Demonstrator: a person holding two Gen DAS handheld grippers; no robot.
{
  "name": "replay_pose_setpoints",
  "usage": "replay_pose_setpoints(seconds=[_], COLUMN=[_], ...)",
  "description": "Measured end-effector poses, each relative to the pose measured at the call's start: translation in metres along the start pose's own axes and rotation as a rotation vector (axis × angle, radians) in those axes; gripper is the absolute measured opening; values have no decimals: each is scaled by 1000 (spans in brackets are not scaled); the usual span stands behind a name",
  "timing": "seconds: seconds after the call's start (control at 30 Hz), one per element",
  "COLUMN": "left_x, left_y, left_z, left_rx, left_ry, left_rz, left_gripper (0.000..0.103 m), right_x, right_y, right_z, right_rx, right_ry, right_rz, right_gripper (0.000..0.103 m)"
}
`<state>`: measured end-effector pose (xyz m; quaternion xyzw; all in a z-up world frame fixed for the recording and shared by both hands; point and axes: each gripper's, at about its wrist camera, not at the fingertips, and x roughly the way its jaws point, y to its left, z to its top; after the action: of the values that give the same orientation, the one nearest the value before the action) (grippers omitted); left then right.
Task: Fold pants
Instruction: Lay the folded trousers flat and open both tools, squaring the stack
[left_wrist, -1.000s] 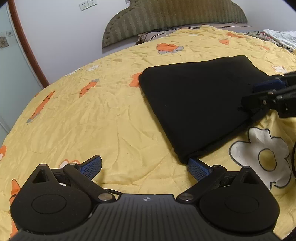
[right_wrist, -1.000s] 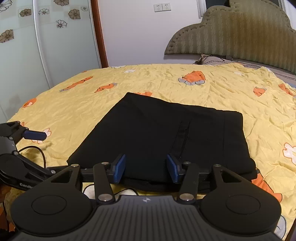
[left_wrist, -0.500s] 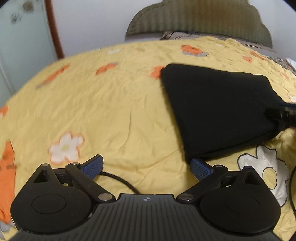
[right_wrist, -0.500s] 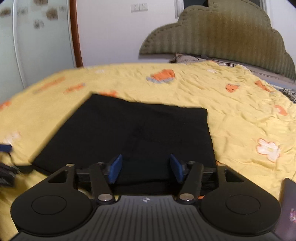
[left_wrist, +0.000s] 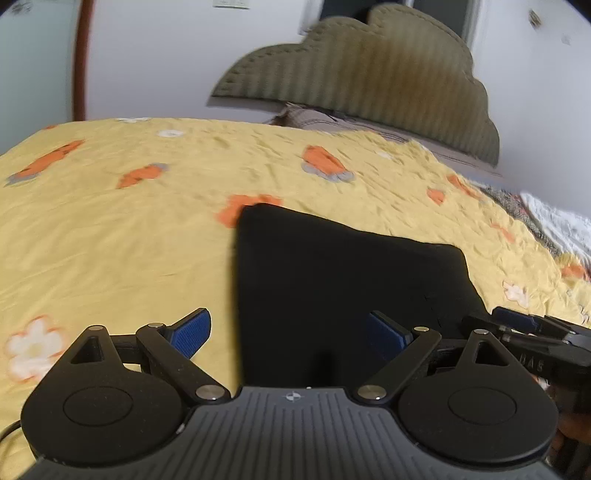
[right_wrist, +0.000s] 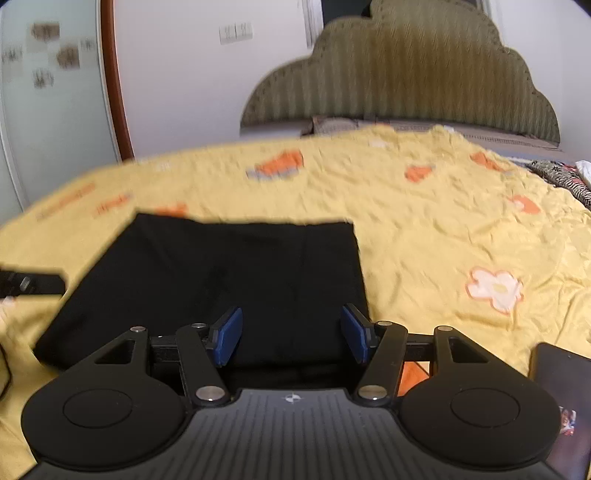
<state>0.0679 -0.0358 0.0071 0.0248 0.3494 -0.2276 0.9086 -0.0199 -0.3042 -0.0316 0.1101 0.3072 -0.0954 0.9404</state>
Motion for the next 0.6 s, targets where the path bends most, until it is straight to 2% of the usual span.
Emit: replay_pose_setpoints(seconds=[0.1, 0.23, 0.33, 0.4, 0.53, 0.57, 0.6], left_x=[29, 15, 5, 5, 1, 1, 0], left_y=[-16, -15, -19, -24, -34, -38, -42], left_z=[-17, -20, -13, -7, 2, 3, 4], left_rx=[96, 80, 93, 90, 60, 60, 62], left_ry=[117, 89, 37, 41, 60, 66, 64], left_rz=[76, 84, 101, 106, 63, 63, 71], left_gripper=[91, 92, 93, 93, 94, 94, 94], right_x=[-2, -12, 2, 3, -33, -41, -48], right_y=[-2, -1, 1, -2, 1, 5, 10], right_z=[-5, -4, -5, -5, 3, 6, 8], right_rx=[-10, -9, -49, -25, 24, 26, 20], right_ry=[5, -44, 7, 16, -109, -131, -141], right_rz=[-34, -7, -30, -48, -76, -66, -44], right_gripper=[59, 63, 64, 65, 65, 67, 74])
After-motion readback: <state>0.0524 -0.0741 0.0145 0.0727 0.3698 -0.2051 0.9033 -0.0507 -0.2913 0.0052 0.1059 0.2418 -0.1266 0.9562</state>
